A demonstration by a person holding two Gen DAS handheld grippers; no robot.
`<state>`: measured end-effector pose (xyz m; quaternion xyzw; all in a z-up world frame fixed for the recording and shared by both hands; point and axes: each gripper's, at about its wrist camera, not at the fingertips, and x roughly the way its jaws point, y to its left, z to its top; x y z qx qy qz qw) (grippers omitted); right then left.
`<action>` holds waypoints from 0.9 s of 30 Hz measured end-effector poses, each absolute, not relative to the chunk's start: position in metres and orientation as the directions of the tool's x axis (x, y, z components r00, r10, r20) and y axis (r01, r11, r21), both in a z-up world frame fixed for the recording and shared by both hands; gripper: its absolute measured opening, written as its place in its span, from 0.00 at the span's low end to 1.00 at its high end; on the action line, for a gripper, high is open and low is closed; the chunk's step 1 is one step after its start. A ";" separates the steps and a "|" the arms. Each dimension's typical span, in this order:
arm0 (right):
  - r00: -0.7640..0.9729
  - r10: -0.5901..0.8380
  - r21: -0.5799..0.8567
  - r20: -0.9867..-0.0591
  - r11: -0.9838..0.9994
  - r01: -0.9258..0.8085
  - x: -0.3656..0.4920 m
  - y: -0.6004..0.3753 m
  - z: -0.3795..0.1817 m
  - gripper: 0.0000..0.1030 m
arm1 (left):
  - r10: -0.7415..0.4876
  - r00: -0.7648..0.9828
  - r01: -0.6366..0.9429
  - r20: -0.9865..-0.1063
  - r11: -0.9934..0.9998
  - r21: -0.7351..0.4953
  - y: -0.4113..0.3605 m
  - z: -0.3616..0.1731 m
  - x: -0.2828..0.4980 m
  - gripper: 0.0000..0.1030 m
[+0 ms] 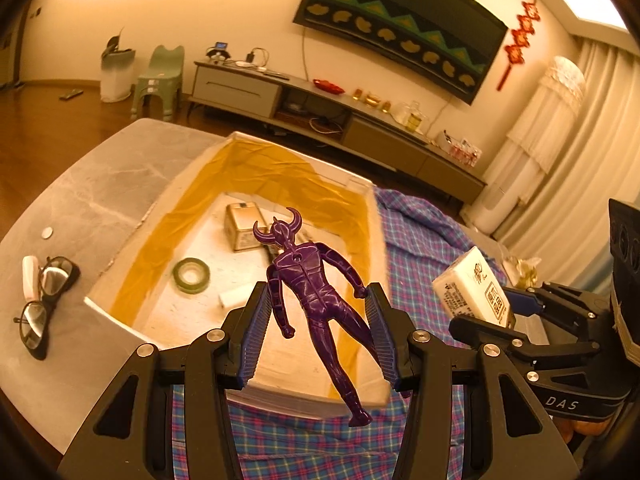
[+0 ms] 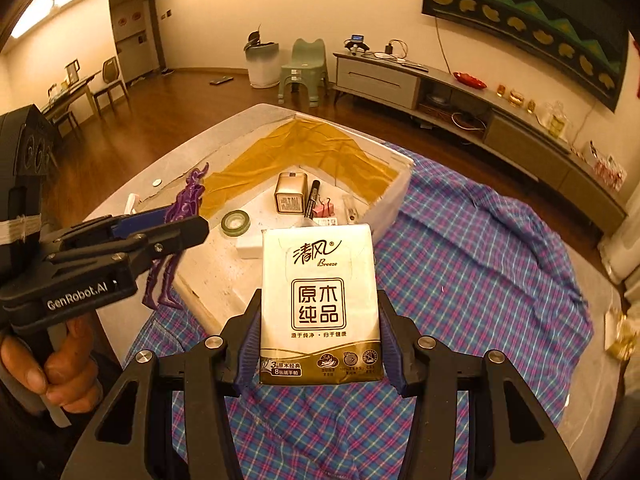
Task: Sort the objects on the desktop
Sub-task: 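Carry the tissue pack in the right gripper to the bin while the left carries the figure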
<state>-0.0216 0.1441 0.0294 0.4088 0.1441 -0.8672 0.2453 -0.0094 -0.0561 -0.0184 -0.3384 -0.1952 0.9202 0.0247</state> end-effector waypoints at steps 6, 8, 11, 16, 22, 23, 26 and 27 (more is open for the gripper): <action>-0.538 -0.279 -0.101 -0.795 -0.815 0.571 -0.037 0.127 0.028 0.51 | 0.177 -0.759 0.124 -0.626 -0.906 -0.406 -0.077 -0.021 -0.021 0.48; -0.536 -0.271 -0.116 -0.800 -0.806 0.581 -0.041 0.121 0.027 0.51 | 0.175 -0.752 0.141 -0.636 -0.900 -0.413 -0.084 -0.024 -0.027 0.48; -0.531 -0.259 -0.139 -0.807 -0.790 0.597 -0.048 0.113 0.028 0.51 | 0.181 -0.735 0.164 -0.654 -0.888 -0.430 -0.093 -0.029 -0.037 0.48; -0.522 -0.244 -0.169 -0.817 -0.765 0.621 -0.062 0.101 0.029 0.51 | 0.152 -0.727 0.192 -0.670 -0.892 -0.410 -0.104 -0.026 -0.053 0.48; -0.495 -0.234 -0.179 -0.837 -0.737 0.652 -0.077 0.089 0.027 0.51 | 0.130 -0.718 0.203 -0.684 -0.901 -0.384 -0.114 -0.015 -0.081 0.48; -0.488 -0.231 -0.181 -0.842 -0.731 0.658 -0.080 0.088 0.026 0.51 | 0.132 -0.712 0.202 -0.690 -0.902 -0.381 -0.115 -0.015 -0.088 0.48; -0.465 -0.222 -0.182 -0.857 -0.713 0.677 -0.087 0.083 0.022 0.51 | 0.137 -0.690 0.201 -0.711 -0.907 -0.370 -0.119 -0.020 -0.103 0.48; -0.457 -0.221 -0.182 -0.862 -0.706 0.684 -0.089 0.081 0.020 0.51 | 0.138 -0.682 0.202 -0.718 -0.908 -0.367 -0.119 -0.022 -0.108 0.48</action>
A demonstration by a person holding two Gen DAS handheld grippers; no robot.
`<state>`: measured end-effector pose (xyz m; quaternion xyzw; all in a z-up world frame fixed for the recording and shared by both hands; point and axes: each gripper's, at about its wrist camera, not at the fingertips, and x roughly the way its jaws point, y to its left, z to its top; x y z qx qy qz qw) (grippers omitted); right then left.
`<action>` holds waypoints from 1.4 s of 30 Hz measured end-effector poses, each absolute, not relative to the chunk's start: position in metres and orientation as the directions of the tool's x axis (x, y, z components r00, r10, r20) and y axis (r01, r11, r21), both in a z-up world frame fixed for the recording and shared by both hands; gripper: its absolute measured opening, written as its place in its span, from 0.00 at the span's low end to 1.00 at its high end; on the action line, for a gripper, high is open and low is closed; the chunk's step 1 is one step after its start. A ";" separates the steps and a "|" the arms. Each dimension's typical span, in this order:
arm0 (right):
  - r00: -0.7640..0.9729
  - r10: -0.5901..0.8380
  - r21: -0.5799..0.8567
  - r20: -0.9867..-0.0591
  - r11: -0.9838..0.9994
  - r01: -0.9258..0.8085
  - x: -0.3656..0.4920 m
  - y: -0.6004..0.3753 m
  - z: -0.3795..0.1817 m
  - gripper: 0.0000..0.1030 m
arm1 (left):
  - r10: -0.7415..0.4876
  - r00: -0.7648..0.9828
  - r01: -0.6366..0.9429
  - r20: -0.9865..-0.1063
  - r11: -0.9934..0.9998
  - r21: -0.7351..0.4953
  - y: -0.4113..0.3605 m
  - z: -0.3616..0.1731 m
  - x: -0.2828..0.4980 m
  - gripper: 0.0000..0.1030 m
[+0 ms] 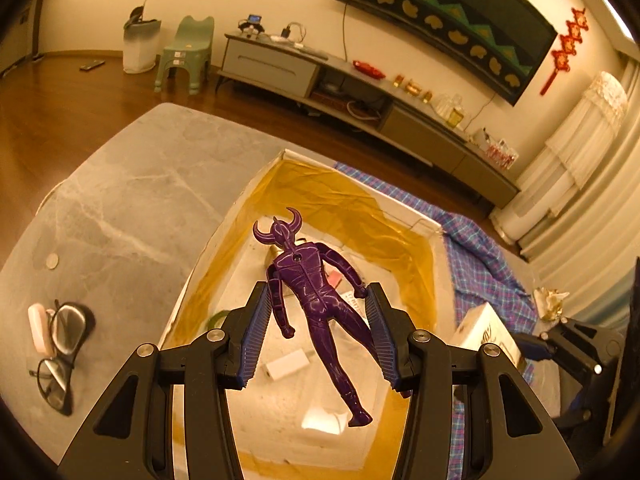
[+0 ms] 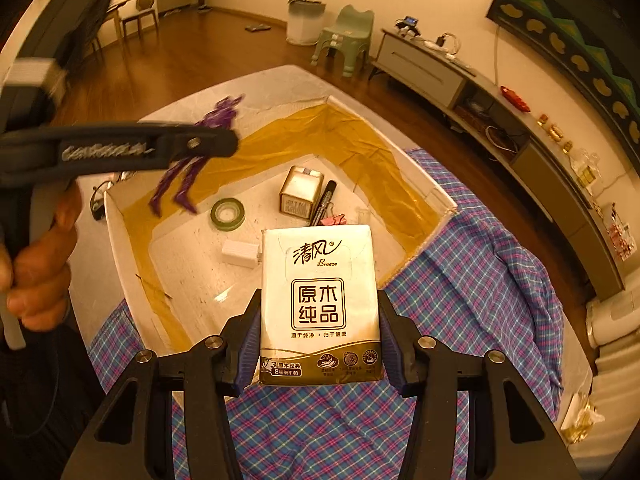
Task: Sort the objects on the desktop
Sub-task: 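Carry the tissue pack in the right gripper to the bin while the left carries the figure, then lower the tissue pack and figure into the bin and open both grippers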
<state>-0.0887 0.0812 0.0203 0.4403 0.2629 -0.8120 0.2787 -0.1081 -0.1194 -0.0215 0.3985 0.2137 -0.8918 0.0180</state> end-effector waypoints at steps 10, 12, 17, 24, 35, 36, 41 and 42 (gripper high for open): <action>-0.378 -0.154 -0.216 -0.913 -0.603 0.768 -0.107 0.054 -0.003 0.51 | 0.155 -0.588 0.234 -0.794 -0.907 -0.351 -0.120 -0.055 -0.145 0.49; -0.365 -0.138 -0.223 -0.921 -0.583 0.781 -0.110 0.048 -0.007 0.51 | 0.164 -0.566 0.234 -0.808 -0.908 -0.348 -0.119 -0.061 -0.149 0.49; -0.330 -0.091 -0.234 -0.940 -0.532 0.814 -0.119 0.035 -0.021 0.51 | 0.171 -0.527 0.244 -0.833 -0.908 -0.341 -0.119 -0.072 -0.156 0.49; -0.302 -0.042 -0.244 -0.952 -0.490 0.837 -0.131 0.026 -0.037 0.54 | 0.162 -0.502 0.257 -0.850 -0.910 -0.325 -0.118 -0.073 -0.164 0.51; -0.295 -0.046 -0.230 -0.955 -0.513 0.827 -0.132 0.038 -0.038 0.64 | 0.144 -0.490 0.269 -0.859 -0.913 -0.307 -0.119 -0.072 -0.163 0.51; -0.294 -0.045 -0.231 -0.955 -0.513 0.827 -0.130 0.039 -0.037 0.64 | 0.138 -0.492 0.266 -0.860 -0.917 -0.299 -0.118 -0.071 -0.163 0.51; -0.291 -0.058 -0.221 -0.955 -0.519 0.826 -0.124 0.045 -0.029 0.65 | 0.150 -0.491 0.234 -0.858 -0.926 -0.296 -0.113 -0.069 -0.159 0.51; -0.292 -0.061 -0.219 -0.955 -0.522 0.825 -0.123 0.046 -0.028 0.66 | 0.157 -0.490 0.226 -0.857 -0.927 -0.299 -0.113 -0.070 -0.160 0.51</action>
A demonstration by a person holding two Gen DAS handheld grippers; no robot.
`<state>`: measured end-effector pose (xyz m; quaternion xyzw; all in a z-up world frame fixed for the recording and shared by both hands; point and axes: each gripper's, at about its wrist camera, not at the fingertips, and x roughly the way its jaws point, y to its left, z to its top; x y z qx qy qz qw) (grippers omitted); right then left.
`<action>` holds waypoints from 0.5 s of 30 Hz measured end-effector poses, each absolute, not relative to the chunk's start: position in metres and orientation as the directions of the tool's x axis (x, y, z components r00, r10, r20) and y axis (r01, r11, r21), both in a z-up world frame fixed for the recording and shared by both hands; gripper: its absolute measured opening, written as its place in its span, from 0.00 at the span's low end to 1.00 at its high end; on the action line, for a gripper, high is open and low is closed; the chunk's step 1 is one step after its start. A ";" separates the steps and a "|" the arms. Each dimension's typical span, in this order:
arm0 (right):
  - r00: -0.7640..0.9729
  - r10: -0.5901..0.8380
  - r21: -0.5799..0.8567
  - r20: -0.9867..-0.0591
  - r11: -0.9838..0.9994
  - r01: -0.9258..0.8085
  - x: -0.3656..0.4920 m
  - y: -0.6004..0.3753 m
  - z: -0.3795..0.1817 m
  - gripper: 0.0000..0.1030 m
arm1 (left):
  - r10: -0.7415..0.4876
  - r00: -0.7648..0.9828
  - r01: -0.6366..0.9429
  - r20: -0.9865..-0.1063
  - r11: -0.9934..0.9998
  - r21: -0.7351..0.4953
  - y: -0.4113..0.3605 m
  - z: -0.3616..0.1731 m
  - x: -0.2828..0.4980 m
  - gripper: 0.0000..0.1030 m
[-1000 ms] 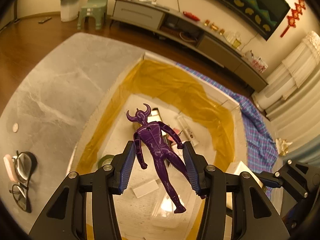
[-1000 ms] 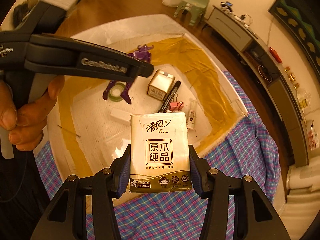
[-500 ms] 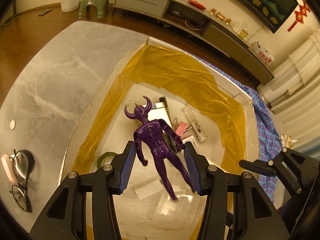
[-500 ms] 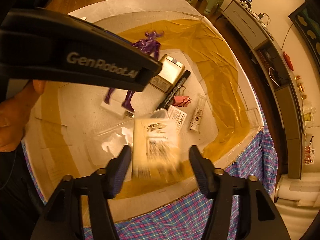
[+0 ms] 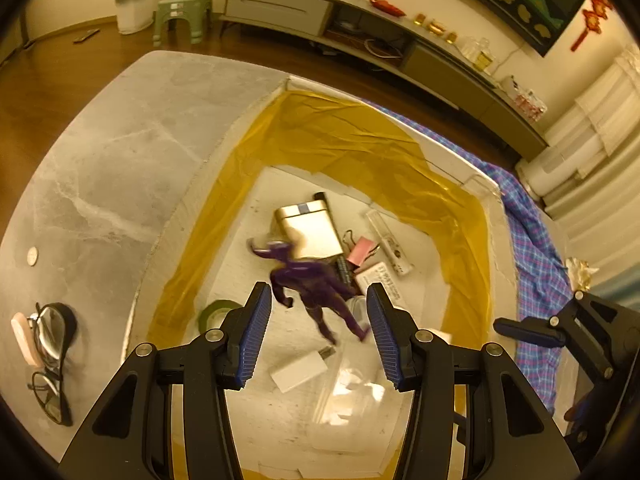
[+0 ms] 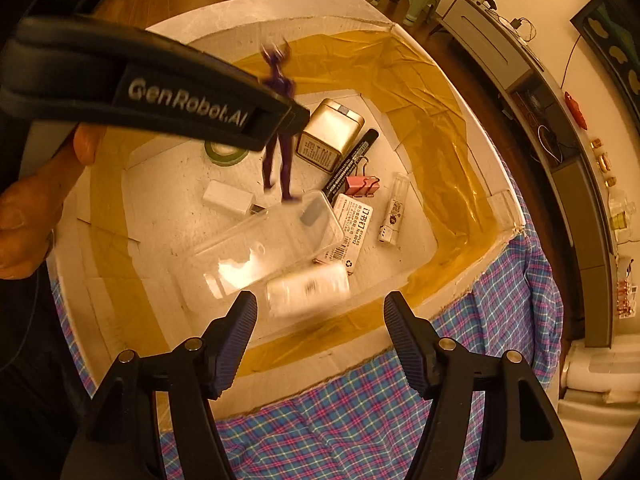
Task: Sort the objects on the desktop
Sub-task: 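Lower the tissue pack and figure into the bin and open both grippers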
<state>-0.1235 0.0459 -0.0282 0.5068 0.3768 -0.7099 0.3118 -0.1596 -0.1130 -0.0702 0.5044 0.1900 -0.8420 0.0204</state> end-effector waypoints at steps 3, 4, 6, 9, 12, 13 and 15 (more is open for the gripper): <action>-0.291 -0.067 -0.214 -0.954 -0.528 0.822 -0.121 0.046 -0.025 0.66 | 0.163 -0.470 0.258 -0.867 -0.915 -0.311 -0.120 -0.076 -0.160 0.51; -0.292 -0.067 -0.214 -0.954 -0.528 0.822 -0.120 0.046 -0.024 0.66 | 0.166 -0.478 0.255 -0.862 -0.913 -0.318 -0.122 -0.074 -0.158 0.51; -0.291 -0.068 -0.213 -0.954 -0.527 0.823 -0.118 0.045 -0.024 0.66 | 0.167 -0.490 0.253 -0.856 -0.912 -0.323 -0.123 -0.071 -0.157 0.51; -0.289 -0.065 -0.213 -0.955 -0.525 0.824 -0.115 0.045 -0.023 0.66 | 0.175 -0.501 0.249 -0.848 -0.909 -0.335 -0.125 -0.066 -0.153 0.51; -0.291 -0.058 -0.219 -0.955 -0.524 0.823 -0.111 0.043 -0.022 0.66 | 0.172 -0.515 0.240 -0.840 -0.912 -0.334 -0.124 -0.061 -0.148 0.51; -0.290 -0.056 -0.220 -0.955 -0.523 0.823 -0.109 0.043 -0.022 0.66 | 0.165 -0.523 0.234 -0.836 -0.915 -0.327 -0.122 -0.059 -0.145 0.51; -0.293 -0.050 -0.225 -0.955 -0.522 0.823 -0.107 0.042 -0.021 0.66 | 0.147 -0.545 0.218 -0.826 -0.926 -0.308 -0.118 -0.051 -0.138 0.51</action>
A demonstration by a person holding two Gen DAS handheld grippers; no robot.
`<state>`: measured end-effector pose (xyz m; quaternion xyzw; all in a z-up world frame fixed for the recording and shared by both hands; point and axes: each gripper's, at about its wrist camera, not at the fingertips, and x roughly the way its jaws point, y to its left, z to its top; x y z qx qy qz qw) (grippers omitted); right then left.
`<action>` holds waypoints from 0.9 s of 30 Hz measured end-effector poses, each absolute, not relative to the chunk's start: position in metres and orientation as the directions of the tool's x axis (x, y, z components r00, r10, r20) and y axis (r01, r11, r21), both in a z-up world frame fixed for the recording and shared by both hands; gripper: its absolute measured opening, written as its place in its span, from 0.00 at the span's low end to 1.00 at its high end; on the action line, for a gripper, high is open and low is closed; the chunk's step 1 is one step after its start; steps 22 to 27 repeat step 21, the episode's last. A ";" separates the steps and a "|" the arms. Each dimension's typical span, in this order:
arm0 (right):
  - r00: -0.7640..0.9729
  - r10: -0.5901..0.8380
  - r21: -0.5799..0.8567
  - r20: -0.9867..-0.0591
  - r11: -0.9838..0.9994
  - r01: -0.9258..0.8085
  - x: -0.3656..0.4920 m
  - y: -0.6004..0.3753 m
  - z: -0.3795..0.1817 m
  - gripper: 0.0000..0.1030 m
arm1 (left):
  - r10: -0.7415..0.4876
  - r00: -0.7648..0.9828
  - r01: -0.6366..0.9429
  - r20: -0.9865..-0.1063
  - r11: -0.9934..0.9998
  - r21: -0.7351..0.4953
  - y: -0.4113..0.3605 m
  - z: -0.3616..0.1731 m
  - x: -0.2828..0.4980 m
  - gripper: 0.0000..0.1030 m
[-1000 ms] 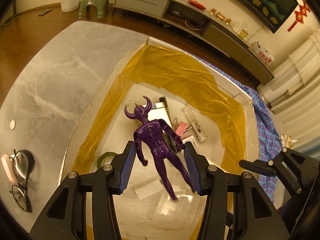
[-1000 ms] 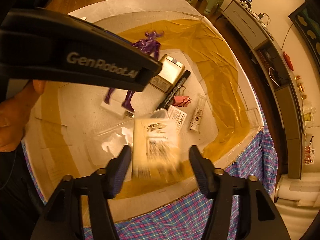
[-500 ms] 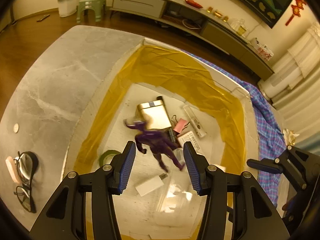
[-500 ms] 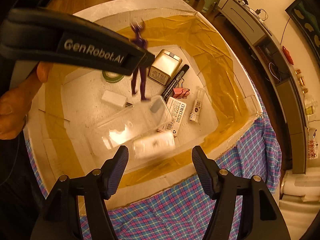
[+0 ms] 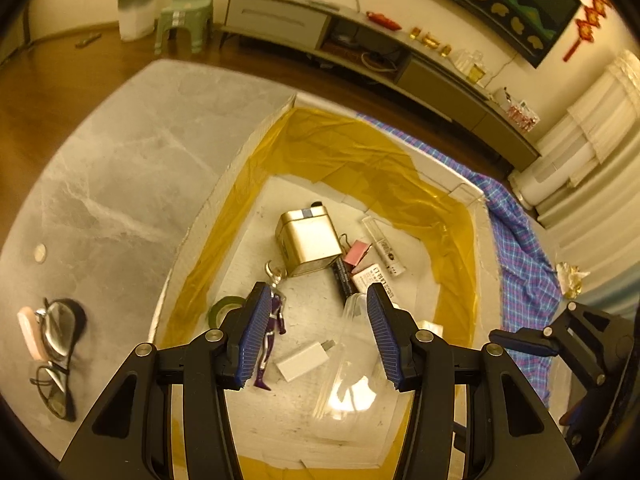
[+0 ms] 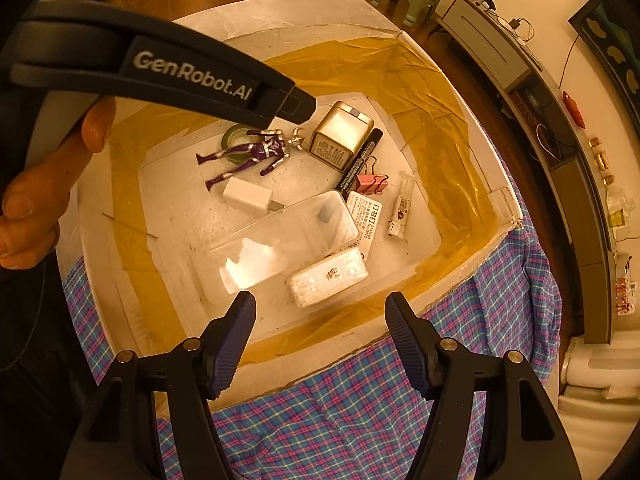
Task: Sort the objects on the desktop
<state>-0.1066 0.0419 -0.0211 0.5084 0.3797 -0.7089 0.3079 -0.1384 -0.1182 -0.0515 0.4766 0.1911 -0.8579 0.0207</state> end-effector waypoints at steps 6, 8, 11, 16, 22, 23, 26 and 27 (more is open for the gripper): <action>-0.300 -0.034 -0.241 -0.953 -0.513 0.824 -0.090 0.042 -0.018 0.69 | 0.065 -0.597 0.177 -0.800 -0.961 -0.211 -0.105 -0.031 -0.115 0.51; -0.302 -0.025 -0.247 -0.953 -0.512 0.823 -0.083 0.043 -0.016 0.69 | 0.066 -0.607 0.154 -0.792 -0.968 -0.199 -0.100 -0.025 -0.108 0.51; -0.305 -0.017 -0.255 -0.952 -0.509 0.823 -0.073 0.046 -0.013 0.69 | 0.064 -0.634 0.139 -0.770 -0.971 -0.196 -0.097 -0.016 -0.098 0.51; -0.315 -0.015 -0.264 -0.949 -0.506 0.821 -0.056 0.048 -0.004 0.70 | 0.056 -0.710 0.126 -0.702 -0.971 -0.205 -0.094 0.001 -0.075 0.59; -0.328 -0.027 -0.271 -0.944 -0.504 0.820 -0.040 0.047 0.007 0.71 | 0.006 -0.758 0.150 -0.652 -0.972 -0.183 -0.096 0.018 -0.051 0.60; -0.328 -0.027 -0.271 -0.944 -0.504 0.820 -0.040 0.047 0.007 0.71 | 0.006 -0.758 0.150 -0.652 -0.972 -0.183 -0.096 0.018 -0.051 0.60; -0.328 -0.027 -0.271 -0.944 -0.504 0.820 -0.040 0.047 0.007 0.71 | 0.006 -0.758 0.150 -0.652 -0.972 -0.183 -0.096 0.018 -0.051 0.60; -0.328 -0.027 -0.271 -0.944 -0.504 0.820 -0.040 0.047 0.007 0.71 | 0.006 -0.758 0.150 -0.652 -0.972 -0.183 -0.096 0.018 -0.051 0.60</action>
